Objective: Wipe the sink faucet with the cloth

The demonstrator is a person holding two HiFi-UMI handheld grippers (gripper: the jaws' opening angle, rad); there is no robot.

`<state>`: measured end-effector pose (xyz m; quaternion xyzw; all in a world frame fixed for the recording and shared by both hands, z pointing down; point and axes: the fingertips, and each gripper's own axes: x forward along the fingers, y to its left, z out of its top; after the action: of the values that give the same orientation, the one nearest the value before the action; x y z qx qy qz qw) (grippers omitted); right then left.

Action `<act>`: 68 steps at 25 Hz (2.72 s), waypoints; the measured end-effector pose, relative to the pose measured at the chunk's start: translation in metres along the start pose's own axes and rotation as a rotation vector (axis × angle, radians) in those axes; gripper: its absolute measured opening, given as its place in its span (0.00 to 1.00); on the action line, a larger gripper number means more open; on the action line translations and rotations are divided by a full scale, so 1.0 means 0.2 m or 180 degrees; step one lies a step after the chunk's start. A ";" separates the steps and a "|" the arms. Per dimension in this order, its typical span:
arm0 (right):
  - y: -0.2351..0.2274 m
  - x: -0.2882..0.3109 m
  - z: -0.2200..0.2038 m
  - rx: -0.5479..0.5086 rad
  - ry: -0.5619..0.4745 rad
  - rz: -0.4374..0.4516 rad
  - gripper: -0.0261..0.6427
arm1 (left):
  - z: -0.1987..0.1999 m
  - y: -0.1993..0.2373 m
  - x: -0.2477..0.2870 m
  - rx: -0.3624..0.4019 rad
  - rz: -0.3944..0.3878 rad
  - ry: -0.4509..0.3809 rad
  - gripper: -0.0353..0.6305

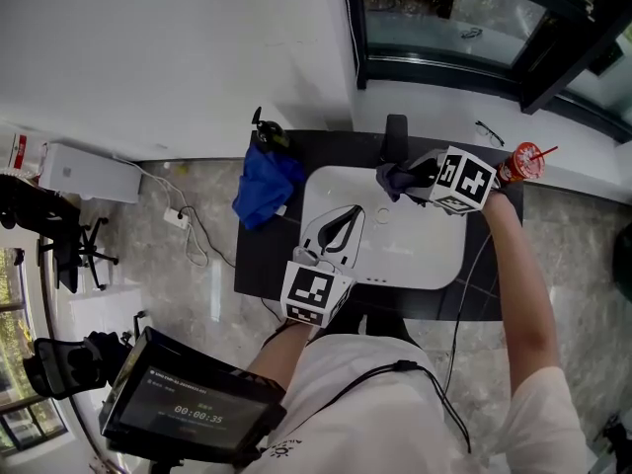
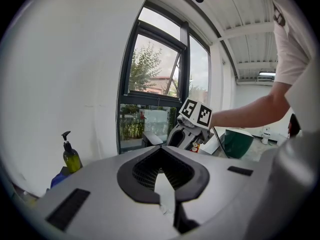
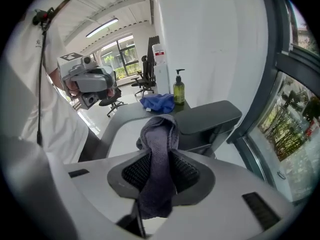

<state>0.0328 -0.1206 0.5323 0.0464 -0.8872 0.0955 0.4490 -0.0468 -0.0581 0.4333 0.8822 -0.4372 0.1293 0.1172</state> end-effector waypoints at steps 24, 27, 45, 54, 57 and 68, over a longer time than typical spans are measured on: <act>-0.27 -0.42 -0.23 0.0738 -0.0561 -0.1247 0.21 | 0.01 -0.04 0.00 0.0071 -0.0117 -0.0027 0.04; -0.14 -0.44 -0.05 0.0428 -0.0874 -0.0957 0.21 | 0.02 -0.06 0.00 0.0059 -0.0132 -0.0036 0.04; -0.12 0.00 -0.01 0.0188 -0.0024 -0.0278 0.21 | 0.00 0.01 -0.02 0.0035 -0.0015 -0.0004 0.04; -0.32 -0.09 -0.06 0.0415 -0.0201 -0.0889 0.21 | -0.01 0.03 -0.03 0.0050 0.0014 0.0005 0.04; -0.33 -0.14 -0.14 0.0567 -0.0227 -0.1000 0.21 | -0.01 0.03 -0.04 0.0033 0.0010 -0.0002 0.04; -0.27 -0.41 -0.26 0.0768 -0.0618 -0.1215 0.21 | -0.01 -0.02 -0.03 0.0092 -0.0102 -0.0014 0.04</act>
<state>0.1316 -0.1632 0.5037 0.2754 -0.8835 0.1093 0.3628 -0.0472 -0.0502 0.4322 0.8910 -0.4214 0.1319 0.1057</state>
